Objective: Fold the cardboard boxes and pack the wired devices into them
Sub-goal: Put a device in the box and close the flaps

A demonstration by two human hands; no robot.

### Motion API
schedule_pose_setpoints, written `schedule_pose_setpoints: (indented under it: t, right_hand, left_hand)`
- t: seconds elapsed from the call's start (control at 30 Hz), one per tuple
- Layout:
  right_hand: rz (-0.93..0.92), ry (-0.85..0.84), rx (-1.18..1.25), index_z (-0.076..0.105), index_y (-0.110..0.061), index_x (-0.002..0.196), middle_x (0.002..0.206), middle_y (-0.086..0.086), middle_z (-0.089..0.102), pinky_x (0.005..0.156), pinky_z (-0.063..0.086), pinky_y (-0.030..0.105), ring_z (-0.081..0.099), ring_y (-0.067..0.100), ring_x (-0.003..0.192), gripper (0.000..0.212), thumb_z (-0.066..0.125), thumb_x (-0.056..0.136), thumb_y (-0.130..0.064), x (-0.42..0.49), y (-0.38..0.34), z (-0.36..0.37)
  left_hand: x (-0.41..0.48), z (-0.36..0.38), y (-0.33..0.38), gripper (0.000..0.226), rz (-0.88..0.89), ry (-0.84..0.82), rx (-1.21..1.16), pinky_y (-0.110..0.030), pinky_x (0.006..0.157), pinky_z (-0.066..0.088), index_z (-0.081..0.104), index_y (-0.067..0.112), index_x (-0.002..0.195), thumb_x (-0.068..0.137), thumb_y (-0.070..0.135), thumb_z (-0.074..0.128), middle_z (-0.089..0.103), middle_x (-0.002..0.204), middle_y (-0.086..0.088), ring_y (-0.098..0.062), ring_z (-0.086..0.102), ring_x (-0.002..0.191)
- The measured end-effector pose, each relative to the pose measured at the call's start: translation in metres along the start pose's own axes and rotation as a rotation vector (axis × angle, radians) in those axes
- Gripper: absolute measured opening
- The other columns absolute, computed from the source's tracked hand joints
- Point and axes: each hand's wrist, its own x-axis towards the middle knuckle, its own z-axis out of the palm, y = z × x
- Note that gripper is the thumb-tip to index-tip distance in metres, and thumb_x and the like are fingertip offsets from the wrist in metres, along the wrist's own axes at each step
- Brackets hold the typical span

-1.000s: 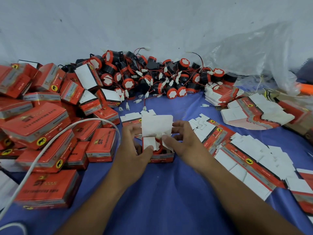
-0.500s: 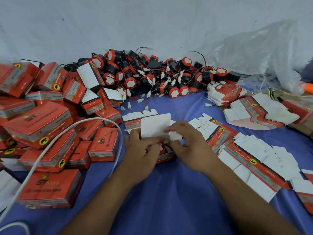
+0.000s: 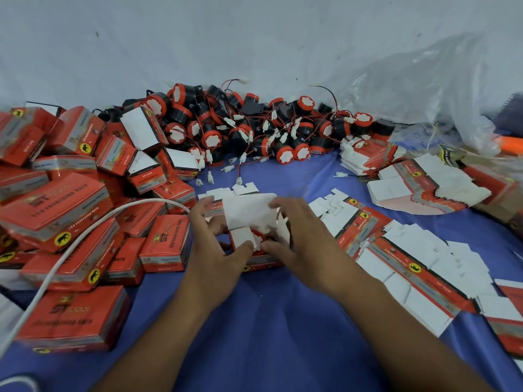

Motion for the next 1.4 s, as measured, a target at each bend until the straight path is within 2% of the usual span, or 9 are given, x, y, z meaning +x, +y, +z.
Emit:
schedule_pose_setpoints:
  t: [0.13,0.4,0.57,0.77,0.9,1.03,1.17,1.27,1.4]
  right_hand:
    - [0.008,0.032,-0.022,0.057,-0.018,0.13,0.116,-0.008,0.046,0.079,0.036,0.006,0.047,0.001,0.091,0.049,0.077,0.087,-0.029,0.001,0.004,-0.001]
    - [0.001,-0.071,-0.12,0.066,-0.021,0.133,0.136,0.009,0.044,0.092,0.05,0.041,0.053,0.025,0.106,0.037,0.053,0.101,-0.037,-0.003,-0.002,0.011]
    - [0.213,-0.069,0.258,0.074,-0.016,0.118,0.133,0.0,0.047,0.097,0.043,0.016,0.054,0.009,0.111,0.027,0.053,0.104,-0.023,0.004,0.001,0.012]
    - [0.301,0.126,0.507,0.057,-0.016,0.109,0.106,0.001,0.068,0.083,0.057,0.034,0.067,0.017,0.096,0.031,0.077,0.086,-0.01,0.006,0.014,0.02]
    - [0.134,-0.011,0.459,0.055,-0.027,0.122,0.114,-0.015,0.064,0.081,0.052,0.022,0.063,0.007,0.103,0.042,0.078,0.086,-0.024,0.005,0.025,0.013]
    - [0.061,-0.191,0.411,0.058,-0.048,0.125,0.128,-0.024,0.06,0.102,0.044,0.018,0.056,0.0,0.124,0.035,0.063,0.091,-0.056,0.001,0.028,0.003]
    - [0.087,-0.181,0.492,0.063,-0.03,0.13,0.13,-0.01,0.062,0.102,0.049,0.026,0.059,0.006,0.121,0.043,0.068,0.088,-0.04,0.002,0.031,0.005]
    - [0.107,-0.142,0.534,0.065,-0.022,0.13,0.127,-0.003,0.065,0.103,0.052,0.035,0.063,0.012,0.118,0.047,0.072,0.086,-0.035,0.003,0.033,0.007]
    - [0.07,-0.099,0.525,0.069,-0.031,0.123,0.122,-0.011,0.068,0.097,0.051,0.024,0.064,0.009,0.116,0.038,0.073,0.086,-0.037,0.002,0.034,0.009]
  left_hand:
    - [0.003,-0.002,0.0,0.052,0.007,-0.057,0.069,-0.023,0.084,0.056,0.05,0.038,0.122,0.086,0.006,0.07,0.065,0.117,0.018,-0.002,0.061,0.112]
    - [0.0,0.002,0.001,0.058,0.006,-0.021,0.027,-0.011,0.08,0.051,0.041,0.042,0.126,0.087,0.009,0.07,0.062,0.121,0.024,0.004,0.058,0.114]
    - [-0.001,0.002,0.002,0.055,0.039,-0.048,0.064,-0.012,0.081,0.048,0.045,0.05,0.116,0.089,0.007,0.068,0.063,0.117,0.022,0.001,0.058,0.114]
    - [0.0,0.0,0.001,0.017,0.025,-0.079,0.115,-0.03,0.072,0.054,0.056,0.026,0.091,0.091,0.013,0.067,0.065,0.104,0.016,-0.009,0.063,0.095]
    - [0.0,-0.003,0.004,0.016,0.052,-0.089,0.162,-0.032,0.075,0.054,0.056,0.024,0.084,0.093,0.014,0.064,0.067,0.101,0.015,-0.011,0.062,0.098]
    - [0.002,-0.009,0.007,0.026,0.049,-0.145,0.204,-0.016,0.076,0.052,0.059,0.042,0.088,0.094,0.017,0.062,0.065,0.106,0.03,0.006,0.06,0.103]
    - [0.005,-0.018,0.003,0.023,-0.02,-0.235,0.139,-0.02,0.084,0.054,0.06,0.039,0.101,0.091,0.02,0.066,0.063,0.115,0.029,0.001,0.06,0.111]
    - [0.004,-0.024,0.003,0.048,-0.06,-0.346,0.12,-0.027,0.103,0.047,0.06,0.038,0.126,0.08,0.026,0.066,0.055,0.134,0.024,0.0,0.049,0.128]
    - [0.004,-0.023,0.002,0.044,-0.032,-0.307,0.151,-0.038,0.111,0.042,0.062,0.031,0.13,0.089,0.02,0.073,0.051,0.143,0.02,0.004,0.042,0.134]
